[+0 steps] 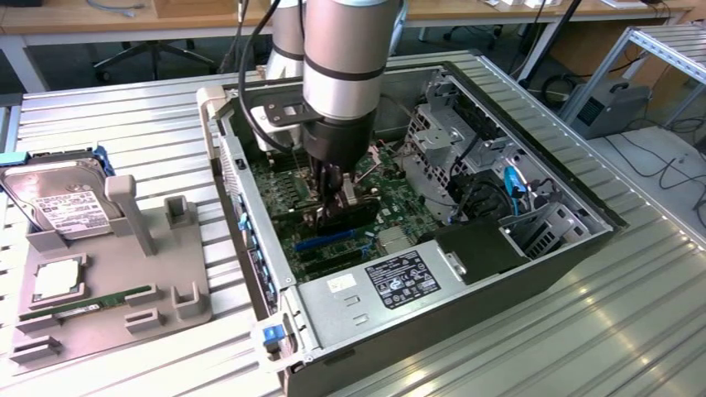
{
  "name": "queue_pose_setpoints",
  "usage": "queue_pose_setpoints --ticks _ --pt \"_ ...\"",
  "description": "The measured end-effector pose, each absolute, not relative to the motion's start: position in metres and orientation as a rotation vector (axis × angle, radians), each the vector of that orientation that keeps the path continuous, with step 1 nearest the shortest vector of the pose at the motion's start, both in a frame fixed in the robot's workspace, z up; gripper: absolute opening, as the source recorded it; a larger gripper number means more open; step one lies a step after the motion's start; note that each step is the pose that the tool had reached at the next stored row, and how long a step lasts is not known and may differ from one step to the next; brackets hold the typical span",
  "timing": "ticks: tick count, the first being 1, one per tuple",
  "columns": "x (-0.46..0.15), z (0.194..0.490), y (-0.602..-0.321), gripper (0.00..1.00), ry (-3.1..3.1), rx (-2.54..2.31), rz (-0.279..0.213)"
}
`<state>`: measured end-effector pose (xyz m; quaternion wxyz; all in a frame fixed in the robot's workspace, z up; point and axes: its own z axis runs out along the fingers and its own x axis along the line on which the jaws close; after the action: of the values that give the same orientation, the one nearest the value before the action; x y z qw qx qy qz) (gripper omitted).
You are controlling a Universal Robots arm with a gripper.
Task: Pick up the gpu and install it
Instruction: 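Insert the gpu into the slot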
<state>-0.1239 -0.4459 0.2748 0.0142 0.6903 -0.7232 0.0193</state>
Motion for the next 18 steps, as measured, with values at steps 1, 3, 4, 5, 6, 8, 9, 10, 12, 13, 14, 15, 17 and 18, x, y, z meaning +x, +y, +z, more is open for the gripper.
queue_pose_setpoints --ticks 1,3,4,5,6,8,9,10,12,13,14,15,17,18 --pt "-0.1240 0.2746 -0.4459 0.27 -2.252 2.149 0.060" --pt "-0.1240 0.2741 -0.4459 0.27 -2.252 2.149 0.060" --pt "-0.1240 0.2739 -0.4459 0.27 -2.252 2.150 0.059" --pt "-0.1240 0.2736 -0.4459 0.27 -2.252 2.150 0.059" --pt "-0.1240 0.2733 -0.4459 0.27 -2.252 2.150 0.059" --pt "-0.1240 0.2726 -0.4459 0.27 -2.252 2.150 0.059" --pt "-0.1240 0.2721 -0.4459 0.27 -2.252 2.150 0.059" --pt "-0.1240 0.2717 -0.4459 0.27 -2.252 2.150 0.059" --pt "-0.1241 0.2708 -0.4459 0.27 -2.252 2.150 0.059" --pt "-0.1242 0.2703 -0.4459 0.27 -2.252 2.150 0.059" --pt "-0.1242 0.2699 -0.4459 0.27 -2.252 2.150 0.059" --pt "-0.1243 0.2694 -0.4459 0.27 -2.252 2.150 0.059" --pt "-0.1244 0.2684 -0.4459 0.27 -2.252 2.150 0.059" --pt "-0.1245 0.2680 -0.4459 0.27 -2.252 2.150 0.059"
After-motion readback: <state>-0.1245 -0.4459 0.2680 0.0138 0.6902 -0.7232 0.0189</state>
